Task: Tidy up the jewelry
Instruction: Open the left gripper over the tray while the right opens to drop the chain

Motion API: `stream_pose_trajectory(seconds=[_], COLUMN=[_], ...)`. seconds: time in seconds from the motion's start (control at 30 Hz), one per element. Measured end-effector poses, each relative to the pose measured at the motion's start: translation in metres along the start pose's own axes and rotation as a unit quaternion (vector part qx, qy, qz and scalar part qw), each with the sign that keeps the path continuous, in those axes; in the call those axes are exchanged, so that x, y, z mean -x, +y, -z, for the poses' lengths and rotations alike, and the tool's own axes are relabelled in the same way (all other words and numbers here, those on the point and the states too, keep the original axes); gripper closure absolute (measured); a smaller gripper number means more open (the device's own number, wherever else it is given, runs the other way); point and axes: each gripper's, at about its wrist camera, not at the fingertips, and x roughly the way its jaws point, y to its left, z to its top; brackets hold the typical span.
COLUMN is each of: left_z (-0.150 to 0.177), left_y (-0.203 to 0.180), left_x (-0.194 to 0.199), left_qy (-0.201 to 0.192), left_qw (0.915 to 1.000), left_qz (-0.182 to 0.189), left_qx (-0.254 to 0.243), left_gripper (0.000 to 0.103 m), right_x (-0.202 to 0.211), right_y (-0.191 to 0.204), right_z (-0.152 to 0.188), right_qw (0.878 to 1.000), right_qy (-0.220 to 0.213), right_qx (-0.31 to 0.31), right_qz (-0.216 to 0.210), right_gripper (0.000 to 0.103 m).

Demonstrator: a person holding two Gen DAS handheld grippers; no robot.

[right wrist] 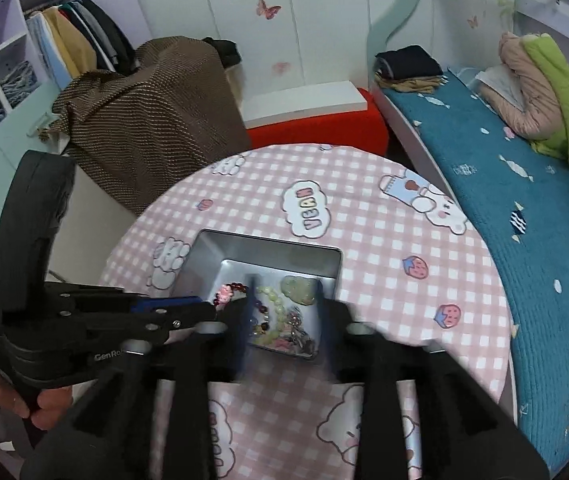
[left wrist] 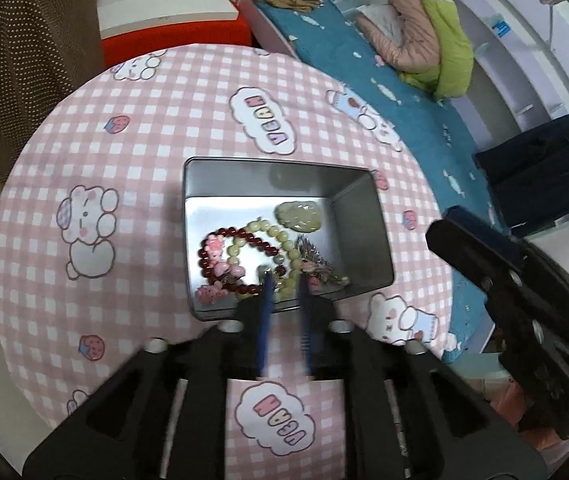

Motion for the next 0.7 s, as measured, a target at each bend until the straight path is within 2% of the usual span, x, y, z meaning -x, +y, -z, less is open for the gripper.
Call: stream_pose_trajectory(seconds=[0.13, 0.43, 0.63, 0.7], left_z=[0.001, 0.01, 0.025, 0.03], left_y=[0.001, -0.002, -0.015, -0.021], left_x=[0.003, 0.021, 0.049, 0.06], left_qy=[-0.003, -0.01, -0.033, -0.048], left_qw=[1.0, 0.9993, 0.9966, 0.9954], left_qz=[-0.008, -0.027, -0.05, -0.057], left_qx=[-0.003, -0.025, -0.056, -0.061], left_gripper=[0.077, 0.077, 0.077, 0.077], right_x=[0.002, 0.016, 0.045, 0.058], right_y=[-0.002, -0.003, 0.003, 0.006], right_z=[0.003, 0.013, 0.023, 0.025], right_qw=[1.0, 0.998, 0.996, 0.995], right_qy=[-0.003, -0.009, -0.036, -0.048], right_qx=[-0.012, -0.046, -0.072, -0.072], right_qz=[0.012, 0.034, 0.047, 0.048], right_gripper=[0.054, 0.052, 0.045, 0.04])
